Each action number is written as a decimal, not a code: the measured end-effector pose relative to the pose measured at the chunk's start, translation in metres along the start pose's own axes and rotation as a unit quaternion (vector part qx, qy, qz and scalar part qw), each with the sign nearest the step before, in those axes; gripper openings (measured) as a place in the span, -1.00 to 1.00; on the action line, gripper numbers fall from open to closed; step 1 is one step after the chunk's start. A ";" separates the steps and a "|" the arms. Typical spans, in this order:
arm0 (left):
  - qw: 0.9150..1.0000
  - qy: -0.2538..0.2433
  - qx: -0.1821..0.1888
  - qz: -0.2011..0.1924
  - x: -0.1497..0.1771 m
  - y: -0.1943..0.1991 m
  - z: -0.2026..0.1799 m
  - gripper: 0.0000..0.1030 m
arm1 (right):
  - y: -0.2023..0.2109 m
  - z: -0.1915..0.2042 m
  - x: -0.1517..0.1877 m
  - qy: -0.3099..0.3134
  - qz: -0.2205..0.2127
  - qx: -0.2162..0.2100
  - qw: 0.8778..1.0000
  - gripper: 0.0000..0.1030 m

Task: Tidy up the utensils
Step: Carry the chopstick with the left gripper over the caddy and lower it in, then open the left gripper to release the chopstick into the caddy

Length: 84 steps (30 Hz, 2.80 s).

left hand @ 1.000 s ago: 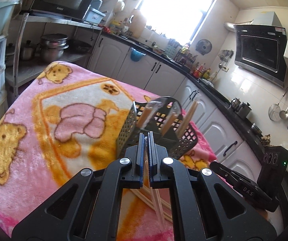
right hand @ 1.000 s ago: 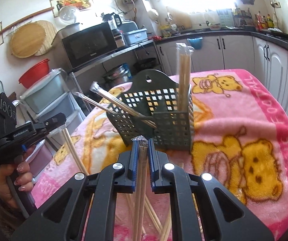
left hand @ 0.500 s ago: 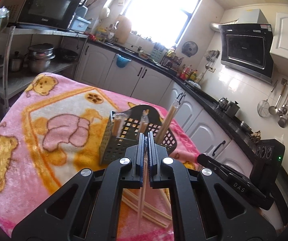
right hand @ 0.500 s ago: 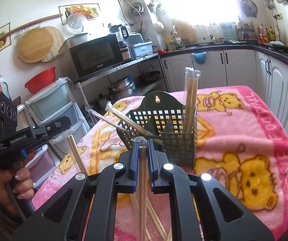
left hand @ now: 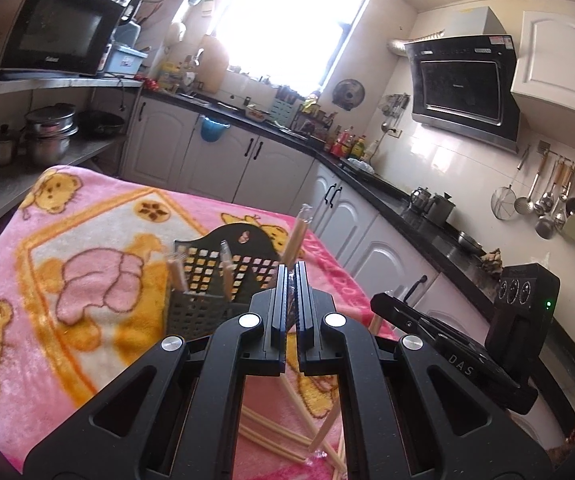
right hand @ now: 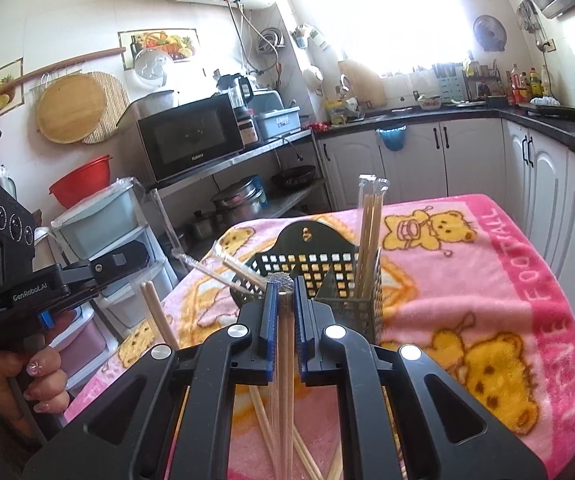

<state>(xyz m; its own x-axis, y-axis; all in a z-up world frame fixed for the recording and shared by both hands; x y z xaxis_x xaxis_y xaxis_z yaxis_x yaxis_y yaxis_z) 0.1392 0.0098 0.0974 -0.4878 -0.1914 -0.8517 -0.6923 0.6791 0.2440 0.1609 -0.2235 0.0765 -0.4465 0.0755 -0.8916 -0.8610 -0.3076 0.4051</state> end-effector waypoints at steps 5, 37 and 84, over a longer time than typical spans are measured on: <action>1.000 -0.014 0.016 0.000 -0.008 -0.009 -0.011 -0.97 | 0.005 -0.003 -0.009 0.001 -0.017 0.007 1.000 -0.84; 0.997 -0.063 0.050 -0.021 -0.075 -0.068 -0.046 -0.97 | 0.004 -0.015 -0.071 0.022 -0.105 0.034 0.994 -0.84; 0.995 -0.037 -0.014 -0.095 -0.117 -0.105 0.005 -0.97 | -0.042 -0.007 -0.121 0.072 -0.220 0.025 0.972 -0.84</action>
<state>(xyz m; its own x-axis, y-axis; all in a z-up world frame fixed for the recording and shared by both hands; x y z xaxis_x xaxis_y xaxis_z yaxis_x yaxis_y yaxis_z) 0.2716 -0.0358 0.1689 -0.3068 -0.2600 -0.9156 -0.7837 0.6149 0.0879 0.2528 -0.2266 0.1658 0.0039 0.0559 -0.9984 -0.9732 -0.2293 -0.0167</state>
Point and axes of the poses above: each gripper's, at about its wrist camera, not at the fingertips, and y roughly against the way its jaws point, z to its left, x to its underside, the point moved 2 cm from there along -y, roughly the way its jaws point, and after that the axes turned 12 degrees about x, right-handed, at the moved point
